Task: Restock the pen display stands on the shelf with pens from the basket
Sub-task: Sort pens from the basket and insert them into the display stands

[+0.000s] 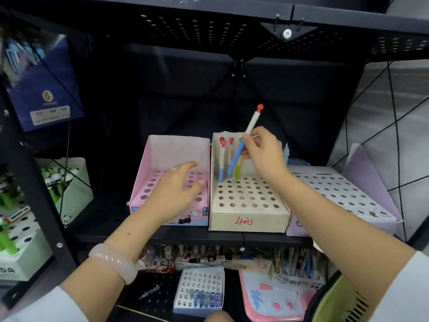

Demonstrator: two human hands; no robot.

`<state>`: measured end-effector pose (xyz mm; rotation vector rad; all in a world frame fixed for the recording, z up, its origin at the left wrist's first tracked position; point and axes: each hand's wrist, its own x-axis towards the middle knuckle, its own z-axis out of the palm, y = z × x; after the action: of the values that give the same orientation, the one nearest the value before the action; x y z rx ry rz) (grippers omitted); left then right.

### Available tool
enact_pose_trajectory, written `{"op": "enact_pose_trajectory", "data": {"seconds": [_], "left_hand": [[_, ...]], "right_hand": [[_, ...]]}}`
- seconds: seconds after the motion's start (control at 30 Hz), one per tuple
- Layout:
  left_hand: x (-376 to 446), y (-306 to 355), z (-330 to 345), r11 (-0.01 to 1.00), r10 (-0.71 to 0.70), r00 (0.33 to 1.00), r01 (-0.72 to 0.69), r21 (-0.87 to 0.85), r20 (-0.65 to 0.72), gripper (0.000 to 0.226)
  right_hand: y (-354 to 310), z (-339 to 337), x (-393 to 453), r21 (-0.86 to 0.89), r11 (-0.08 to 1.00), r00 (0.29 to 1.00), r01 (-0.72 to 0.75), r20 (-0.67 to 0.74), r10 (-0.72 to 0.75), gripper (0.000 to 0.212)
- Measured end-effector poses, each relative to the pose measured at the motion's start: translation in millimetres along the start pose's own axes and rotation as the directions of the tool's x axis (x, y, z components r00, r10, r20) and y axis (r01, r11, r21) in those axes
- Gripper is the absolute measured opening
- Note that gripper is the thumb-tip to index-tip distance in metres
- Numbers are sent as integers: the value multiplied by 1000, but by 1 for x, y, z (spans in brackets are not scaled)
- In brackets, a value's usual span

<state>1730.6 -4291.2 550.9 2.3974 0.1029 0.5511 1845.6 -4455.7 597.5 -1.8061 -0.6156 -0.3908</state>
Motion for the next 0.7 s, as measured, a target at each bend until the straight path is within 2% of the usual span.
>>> {"op": "enact_pose_trajectory", "data": {"seconds": [0.07, 0.23, 0.37, 0.5, 0.57, 0.7], "left_hand": [[-2, -6, 0, 999, -4, 1000, 3, 32, 28, 50], [-8, -8, 0, 999, 6, 1000, -7, 39, 30, 48], [-6, -5, -2, 999, 18, 1000, -19, 28, 24, 49], [-6, -1, -1, 999, 29, 1000, -30, 17, 11, 48], [-8, 1, -1, 999, 42, 999, -42, 13, 11, 48], [-12, 15, 1, 995, 94, 996, -94, 18, -7, 47]], "right_hand": [[11, 0, -1, -109, 994, 1000, 8, 3, -8, 15], [31, 14, -9, -226, 974, 992, -23, 113, 50, 22], [35, 20, -8, -298, 951, 970, -76, 199, 140, 14], [33, 24, -7, -483, 875, 936, -24, 297, 190, 15], [33, 22, -8, -479, 876, 935, -60, 281, 218, 14], [22, 0, -13, -422, 899, 933, -116, 263, 244, 28]]}}
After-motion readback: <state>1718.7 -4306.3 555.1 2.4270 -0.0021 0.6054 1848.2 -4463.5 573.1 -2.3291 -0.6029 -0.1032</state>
